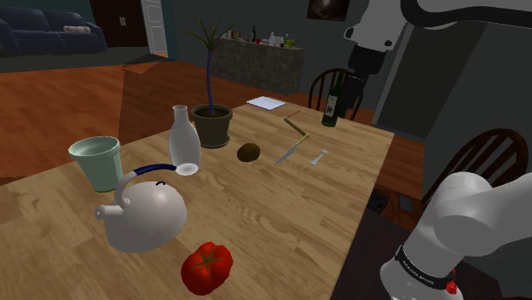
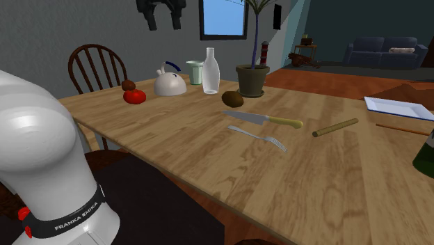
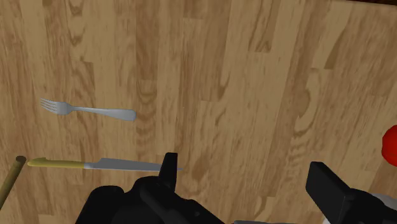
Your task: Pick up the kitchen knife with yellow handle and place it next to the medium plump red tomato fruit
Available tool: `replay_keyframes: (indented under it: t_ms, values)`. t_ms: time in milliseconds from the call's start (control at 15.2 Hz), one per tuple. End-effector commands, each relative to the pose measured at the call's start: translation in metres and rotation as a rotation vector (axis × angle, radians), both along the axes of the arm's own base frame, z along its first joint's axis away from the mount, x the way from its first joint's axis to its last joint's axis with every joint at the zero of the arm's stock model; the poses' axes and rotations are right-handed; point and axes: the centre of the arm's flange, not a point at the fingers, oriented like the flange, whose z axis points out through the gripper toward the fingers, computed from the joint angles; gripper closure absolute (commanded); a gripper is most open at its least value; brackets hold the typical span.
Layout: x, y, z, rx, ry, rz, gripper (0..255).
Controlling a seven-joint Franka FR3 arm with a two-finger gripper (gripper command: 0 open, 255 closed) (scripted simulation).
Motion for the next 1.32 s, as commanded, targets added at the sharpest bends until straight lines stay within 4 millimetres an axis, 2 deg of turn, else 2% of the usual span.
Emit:
replay_keyframes:
  t_ms: [0, 264, 594, 924, 1254]
  values:
    - [0.000, 0.000, 0.000, 0.000, 0.000, 0.000, 0]
    - [0.015, -0.040, -0.033, -0.013, 0.012, 0.187, 0]
    - [0.043, -0.086, -0.073, -0.030, 0.026, 0.422, 0]
    - [0.081, -0.125, -0.113, -0.046, 0.041, 0.656, 0]
    - [0.126, -0.155, -0.153, -0.063, 0.056, 0.890, 0]
